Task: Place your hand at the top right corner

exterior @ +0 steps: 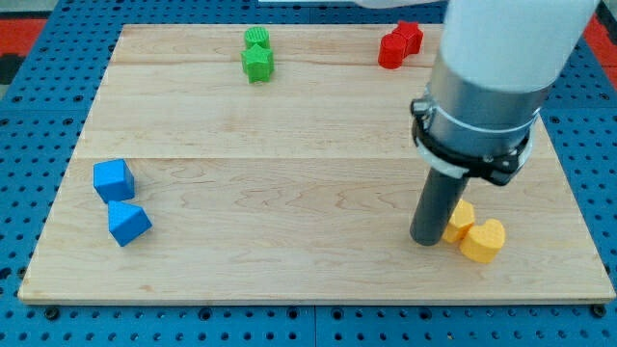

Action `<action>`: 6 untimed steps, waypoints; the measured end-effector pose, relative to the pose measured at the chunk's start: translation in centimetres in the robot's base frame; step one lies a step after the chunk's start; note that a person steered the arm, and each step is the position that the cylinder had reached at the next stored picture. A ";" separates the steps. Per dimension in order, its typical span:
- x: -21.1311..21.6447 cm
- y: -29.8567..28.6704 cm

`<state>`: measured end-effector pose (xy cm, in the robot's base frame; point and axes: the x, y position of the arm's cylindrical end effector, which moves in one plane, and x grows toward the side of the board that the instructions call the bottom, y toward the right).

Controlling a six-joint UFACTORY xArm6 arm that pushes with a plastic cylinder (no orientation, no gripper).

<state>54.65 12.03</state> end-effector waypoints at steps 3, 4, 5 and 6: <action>-13.3 1.6; -18.4 7.9; -23.9 11.4; -28.1 12.5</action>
